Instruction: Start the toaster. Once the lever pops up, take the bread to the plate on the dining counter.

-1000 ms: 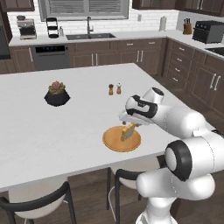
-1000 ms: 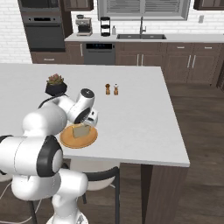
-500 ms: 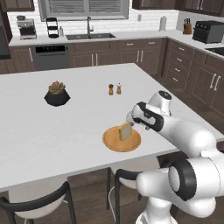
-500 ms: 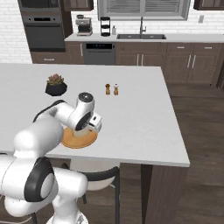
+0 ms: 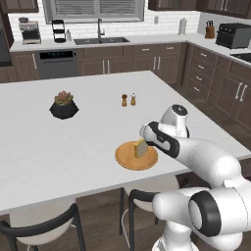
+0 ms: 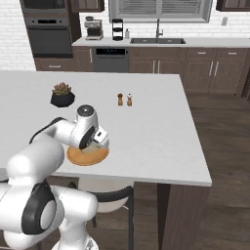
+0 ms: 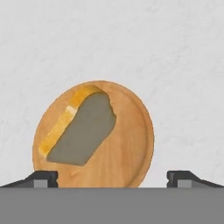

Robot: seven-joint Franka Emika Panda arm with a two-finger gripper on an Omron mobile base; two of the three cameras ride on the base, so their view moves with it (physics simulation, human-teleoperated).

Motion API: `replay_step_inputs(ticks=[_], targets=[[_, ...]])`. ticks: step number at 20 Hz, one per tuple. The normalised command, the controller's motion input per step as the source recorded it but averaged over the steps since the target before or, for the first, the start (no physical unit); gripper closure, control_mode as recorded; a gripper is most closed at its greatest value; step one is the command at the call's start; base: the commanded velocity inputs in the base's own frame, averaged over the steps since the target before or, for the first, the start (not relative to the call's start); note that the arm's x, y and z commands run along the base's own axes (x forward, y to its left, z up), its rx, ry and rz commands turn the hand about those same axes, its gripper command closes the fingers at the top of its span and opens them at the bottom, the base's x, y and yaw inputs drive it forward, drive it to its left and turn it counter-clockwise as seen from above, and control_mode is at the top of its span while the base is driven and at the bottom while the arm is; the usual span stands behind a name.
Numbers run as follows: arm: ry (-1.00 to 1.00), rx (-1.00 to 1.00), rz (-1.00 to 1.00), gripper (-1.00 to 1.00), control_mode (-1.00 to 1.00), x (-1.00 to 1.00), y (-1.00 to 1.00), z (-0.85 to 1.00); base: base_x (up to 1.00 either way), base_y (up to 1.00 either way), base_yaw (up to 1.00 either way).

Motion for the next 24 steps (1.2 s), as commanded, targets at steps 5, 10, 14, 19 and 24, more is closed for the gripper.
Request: replay_step_inputs(ticks=[5,10,14,19,24], targets=[[0.0,0.0,-0.02,-1.0,-1.0,0.38,0.14,0.0,0.0,0.0,0.0],[0.04,0.0,0.0,-1.0,-1.0,0.35,0.07,0.0,0.0,0.0,0.0],[0.03,0.0,0.0,-1.0,-1.0,0.31,0.07,0.0,0.0,0.0,0.0],[0.02,0.0,0.0,-1.0,-1.0,0.34,0.14,0.0,0.0,0.0,0.0],[0.04,0.0,0.0,-1.0,-1.0,0.35,0.2,0.0,0.0,0.0,0.0]])
